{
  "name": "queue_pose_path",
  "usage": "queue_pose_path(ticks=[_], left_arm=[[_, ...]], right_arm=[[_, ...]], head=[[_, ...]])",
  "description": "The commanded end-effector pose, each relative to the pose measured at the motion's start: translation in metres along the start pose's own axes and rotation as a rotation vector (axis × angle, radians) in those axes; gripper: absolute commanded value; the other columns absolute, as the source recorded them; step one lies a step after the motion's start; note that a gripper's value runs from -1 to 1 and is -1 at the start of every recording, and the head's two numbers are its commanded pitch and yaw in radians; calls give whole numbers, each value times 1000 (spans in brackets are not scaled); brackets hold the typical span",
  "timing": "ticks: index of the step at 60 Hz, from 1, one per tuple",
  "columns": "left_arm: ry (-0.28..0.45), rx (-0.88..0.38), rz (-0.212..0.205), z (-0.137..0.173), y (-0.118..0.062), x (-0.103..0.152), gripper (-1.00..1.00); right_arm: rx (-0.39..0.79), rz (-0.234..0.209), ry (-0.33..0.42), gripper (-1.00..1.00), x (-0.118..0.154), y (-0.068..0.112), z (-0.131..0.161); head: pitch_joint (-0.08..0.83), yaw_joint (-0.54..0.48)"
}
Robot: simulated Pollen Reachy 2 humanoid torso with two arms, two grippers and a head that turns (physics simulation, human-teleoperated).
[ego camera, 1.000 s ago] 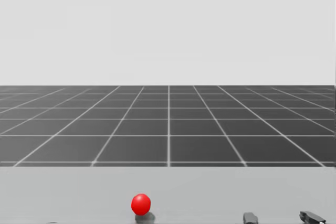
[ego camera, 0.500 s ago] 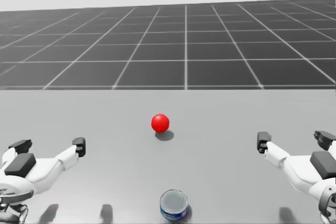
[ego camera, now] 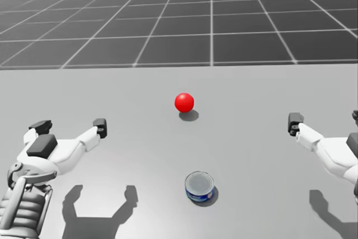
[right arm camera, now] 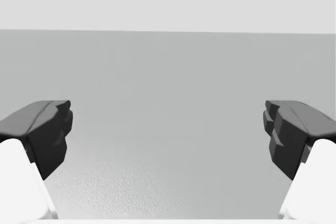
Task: Watch the red light. When it turns green, pick up the object.
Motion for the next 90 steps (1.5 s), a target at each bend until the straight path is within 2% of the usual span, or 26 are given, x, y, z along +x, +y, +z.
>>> queue_pose_path(ticks=[1,63,71,90], left_arm=[[0,-1,-1,0,0,0,-1000],[-22,-3,-9,0,-1,0,-1000],[-21,-5,-8,0,-1,0,-1000],[-20,-7,-11,1,-2,0,-1000]], right_arm=[[4,-6,1,-1000,-1,3,1],[11,0,7,-1000,-2,3,0],[10,2,9,-1000,-3,3,-1],[15,12,15,-1000,-6,4,-1]], head=[[443,123],[448,119],[494,92],[666,61]])
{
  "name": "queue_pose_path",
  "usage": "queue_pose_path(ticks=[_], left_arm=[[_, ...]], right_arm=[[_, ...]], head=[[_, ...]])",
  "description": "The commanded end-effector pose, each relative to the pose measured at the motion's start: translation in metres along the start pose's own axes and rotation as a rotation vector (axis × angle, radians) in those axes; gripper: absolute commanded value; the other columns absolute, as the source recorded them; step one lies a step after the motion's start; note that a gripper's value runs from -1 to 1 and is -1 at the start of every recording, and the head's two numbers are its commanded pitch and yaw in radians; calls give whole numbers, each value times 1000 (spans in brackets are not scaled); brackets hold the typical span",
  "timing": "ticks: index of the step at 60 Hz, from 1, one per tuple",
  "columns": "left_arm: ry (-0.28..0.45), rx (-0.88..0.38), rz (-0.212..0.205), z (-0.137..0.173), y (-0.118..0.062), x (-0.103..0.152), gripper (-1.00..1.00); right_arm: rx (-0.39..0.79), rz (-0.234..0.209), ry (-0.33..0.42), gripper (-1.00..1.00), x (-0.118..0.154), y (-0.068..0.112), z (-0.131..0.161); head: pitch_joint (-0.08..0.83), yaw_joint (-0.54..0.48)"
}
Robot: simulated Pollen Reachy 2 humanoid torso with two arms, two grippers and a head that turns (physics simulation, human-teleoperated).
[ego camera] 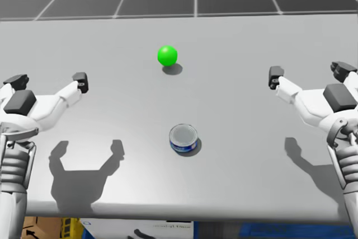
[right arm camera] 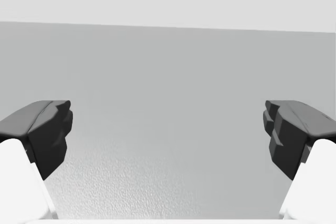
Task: Watch the red light. When it turns green, pick up the object.
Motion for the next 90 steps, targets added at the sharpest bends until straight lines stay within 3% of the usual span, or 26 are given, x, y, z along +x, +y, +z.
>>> queue_pose_path(ticks=[1,15,27,31,33,36,42,47,59,75,90], left_arm=[[0,-1,-1,0,0,0,-1000],[2,-5,-6,-1,-2,0,-1000],[-7,-18,-7,0,-4,1,-1000],[5,-74,-13,3,-6,4,-1000],[22,-103,-35,7,-8,5,-1000],[39,-145,-100,14,-12,7,-1000],[73,-251,-118,26,-20,10,-1000],[139,-446,-113,40,-31,15,-1000],[248,-683,-114,50,-51,2,-1000],[336,-791,-186,41,-100,-28,-1000],[397,-806,-195,25,-137,-45,-1000]], right_arm=[[4,-3,6,-1000,-3,3,0],[12,11,13,-1000,-6,4,-2],[11,15,14,-1000,-6,5,-2],[10,15,10,-1000,-5,4,-1],[9,17,7,-1000,-5,4,-1],[9,17,8,-1000,-5,4,-1],[13,21,13,-1000,-7,4,-2],[12,26,13,-1000,-7,4,-2],[14,34,12,-1000,-9,4,-2],[14,40,7,-1000,-8,4,-2],[10,43,-5,-1000,-5,3,-2]], head=[[669,61],[734,71],[729,70],[725,61],[725,55],[726,51],[729,57],[732,63],[729,65],[731,65],[729,59]])
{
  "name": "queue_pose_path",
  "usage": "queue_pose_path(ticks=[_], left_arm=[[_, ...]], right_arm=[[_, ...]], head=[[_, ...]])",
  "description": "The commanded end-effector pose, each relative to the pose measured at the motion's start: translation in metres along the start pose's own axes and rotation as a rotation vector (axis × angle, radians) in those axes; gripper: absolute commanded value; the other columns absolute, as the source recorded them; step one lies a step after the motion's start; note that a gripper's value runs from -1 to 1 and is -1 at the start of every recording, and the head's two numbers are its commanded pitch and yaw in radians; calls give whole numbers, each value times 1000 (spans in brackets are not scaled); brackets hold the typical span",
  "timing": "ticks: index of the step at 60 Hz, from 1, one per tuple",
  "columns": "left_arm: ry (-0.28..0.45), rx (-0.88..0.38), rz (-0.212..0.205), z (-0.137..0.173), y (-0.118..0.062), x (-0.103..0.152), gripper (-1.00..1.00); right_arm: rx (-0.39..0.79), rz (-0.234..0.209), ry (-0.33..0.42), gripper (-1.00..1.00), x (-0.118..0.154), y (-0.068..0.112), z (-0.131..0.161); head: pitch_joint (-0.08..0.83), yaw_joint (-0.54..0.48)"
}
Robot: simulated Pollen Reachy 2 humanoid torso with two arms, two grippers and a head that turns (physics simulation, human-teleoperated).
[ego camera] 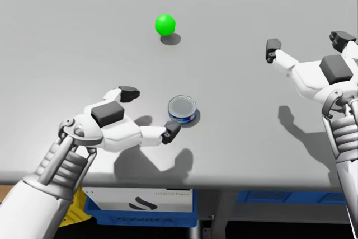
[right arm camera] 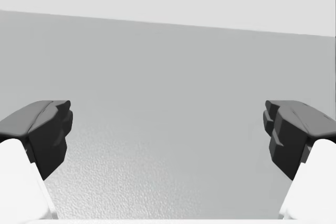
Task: Watch the red light. When it turns green, pick up the object.
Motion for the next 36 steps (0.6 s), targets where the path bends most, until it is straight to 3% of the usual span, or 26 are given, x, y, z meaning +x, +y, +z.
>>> queue_pose_path(ticks=[1,22,36], left_arm=[[41,-28,0,-28,-12,0,-1000],[99,13,8,-75,-24,6,-1000],[110,15,31,-89,-26,6,-1000]], right_arm=[[-3,-1,-9,-1000,2,0,0],[-3,-8,-20,-1000,6,-3,2],[-1,-15,-24,-1000,8,-4,3]], head=[[729,59],[735,43],[736,37]])
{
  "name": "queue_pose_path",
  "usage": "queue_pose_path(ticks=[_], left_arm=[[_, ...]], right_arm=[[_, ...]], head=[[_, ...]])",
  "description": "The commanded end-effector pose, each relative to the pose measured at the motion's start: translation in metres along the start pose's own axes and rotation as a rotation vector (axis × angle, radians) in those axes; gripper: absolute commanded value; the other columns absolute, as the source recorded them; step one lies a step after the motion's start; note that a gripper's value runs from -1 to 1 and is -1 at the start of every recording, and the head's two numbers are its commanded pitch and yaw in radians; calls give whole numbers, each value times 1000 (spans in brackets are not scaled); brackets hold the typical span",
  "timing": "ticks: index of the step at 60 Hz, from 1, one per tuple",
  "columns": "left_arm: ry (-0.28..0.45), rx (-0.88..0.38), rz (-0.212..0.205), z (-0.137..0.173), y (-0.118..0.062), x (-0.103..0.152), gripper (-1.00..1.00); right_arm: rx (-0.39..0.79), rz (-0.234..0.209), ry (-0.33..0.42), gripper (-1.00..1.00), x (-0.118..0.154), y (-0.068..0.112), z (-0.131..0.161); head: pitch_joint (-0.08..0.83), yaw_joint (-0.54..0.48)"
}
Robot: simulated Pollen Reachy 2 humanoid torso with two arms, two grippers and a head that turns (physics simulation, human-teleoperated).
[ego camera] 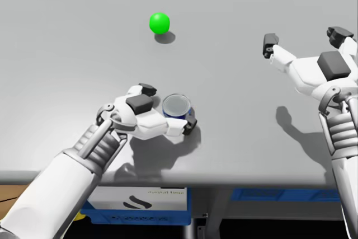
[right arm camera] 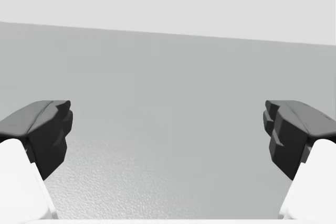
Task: Watch the red light. When it turns green, pick up the object.
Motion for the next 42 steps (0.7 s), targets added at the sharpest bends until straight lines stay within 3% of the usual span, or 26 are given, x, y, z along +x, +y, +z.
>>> queue_pose_path(ticks=[1,15,17,18,19,20,21,34,42], left_arm=[[-13,-28,48,-18,-16,5,-1000],[15,-46,40,-30,-22,2,-1000],[18,-44,38,-31,-22,1,-763],[21,-41,38,-31,-22,0,-529],[26,-45,37,-31,-22,-1,240],[28,-45,35,-31,-22,-1,749],[29,-43,32,-31,-23,-2,908],[32,-45,10,-26,-28,-3,969],[38,-41,-2,-27,-28,-6,971]], right_arm=[[1,-5,-3,-1000,1,0,0],[1,-5,-8,-1000,2,0,1],[1,-5,-8,-1000,2,0,1],[1,-5,-8,-1000,2,0,1],[1,-6,-8,-1000,2,0,1],[1,-6,-8,-1000,2,0,1],[0,-6,-8,-1000,2,0,1],[0,-5,-8,-1000,2,0,1],[0,-5,-10,-1000,3,0,2]], head=[[737,37],[737,37],[737,37],[737,37],[738,36],[738,36],[738,36],[724,34],[631,46]])
